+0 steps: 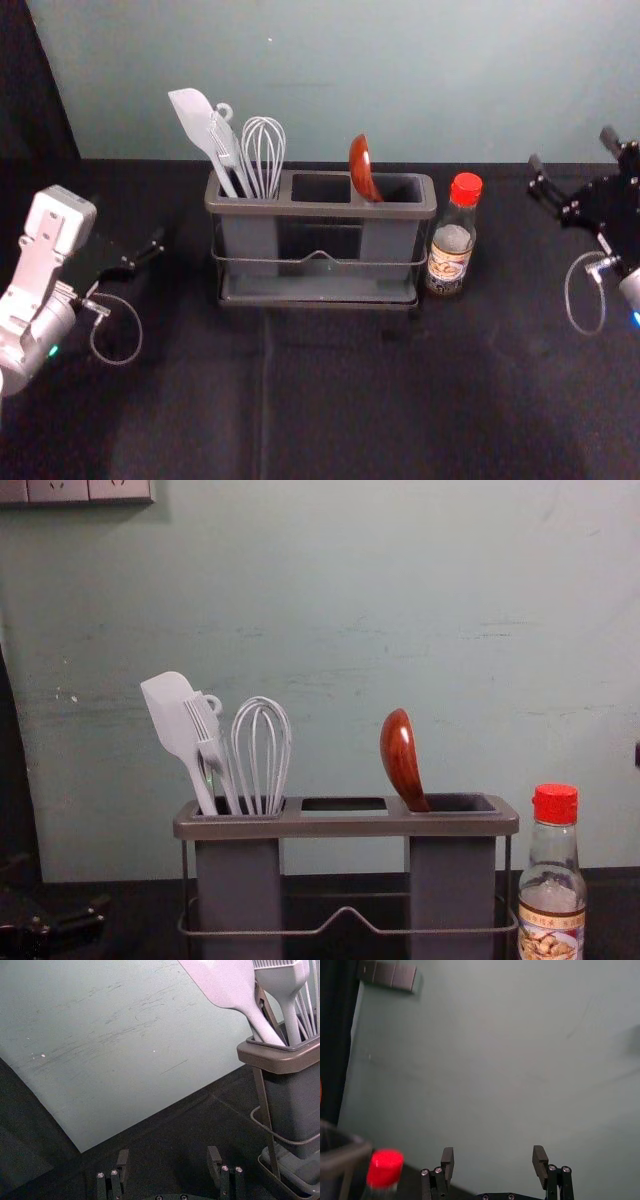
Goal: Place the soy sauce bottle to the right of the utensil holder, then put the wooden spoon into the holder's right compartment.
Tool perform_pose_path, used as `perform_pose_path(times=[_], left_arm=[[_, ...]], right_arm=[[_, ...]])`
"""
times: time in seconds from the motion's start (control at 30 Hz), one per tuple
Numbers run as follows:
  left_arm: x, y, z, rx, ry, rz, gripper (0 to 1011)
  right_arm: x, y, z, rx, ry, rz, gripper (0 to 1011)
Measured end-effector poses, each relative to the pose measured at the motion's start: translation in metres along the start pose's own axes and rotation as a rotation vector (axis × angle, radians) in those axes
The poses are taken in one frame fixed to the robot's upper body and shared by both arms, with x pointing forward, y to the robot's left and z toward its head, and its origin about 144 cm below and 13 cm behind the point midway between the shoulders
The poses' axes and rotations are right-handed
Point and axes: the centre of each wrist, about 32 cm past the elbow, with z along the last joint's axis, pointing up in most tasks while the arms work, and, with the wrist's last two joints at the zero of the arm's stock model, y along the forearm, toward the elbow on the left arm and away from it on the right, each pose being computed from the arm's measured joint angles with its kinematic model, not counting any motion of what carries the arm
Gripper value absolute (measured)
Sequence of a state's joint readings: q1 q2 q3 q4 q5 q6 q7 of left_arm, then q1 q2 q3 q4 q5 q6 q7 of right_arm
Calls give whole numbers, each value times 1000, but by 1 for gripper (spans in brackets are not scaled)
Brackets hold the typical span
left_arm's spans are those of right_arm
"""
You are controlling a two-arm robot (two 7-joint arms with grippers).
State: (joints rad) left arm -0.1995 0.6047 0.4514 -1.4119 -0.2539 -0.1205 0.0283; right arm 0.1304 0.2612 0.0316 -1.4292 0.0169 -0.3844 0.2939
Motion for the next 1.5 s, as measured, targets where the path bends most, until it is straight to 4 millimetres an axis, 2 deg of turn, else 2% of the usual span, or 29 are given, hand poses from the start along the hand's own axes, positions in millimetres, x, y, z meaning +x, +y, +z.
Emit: perform_pose_path(times=[0.17,0.37,0.63,1.5], left_arm=[[0,0,0,0,0,0,1000],[0,0,0,0,0,0,1000],[0,0,0,0,0,0,1000],[0,0,0,0,0,0,1000]], right_arm=[[0,-6,-16,-75,2,26,1004],[-1,-5,-25,-127,12,47,1004],[-4,2,-26,-166,6,72,1004],[-3,1,-26,-160,6,67,1004]])
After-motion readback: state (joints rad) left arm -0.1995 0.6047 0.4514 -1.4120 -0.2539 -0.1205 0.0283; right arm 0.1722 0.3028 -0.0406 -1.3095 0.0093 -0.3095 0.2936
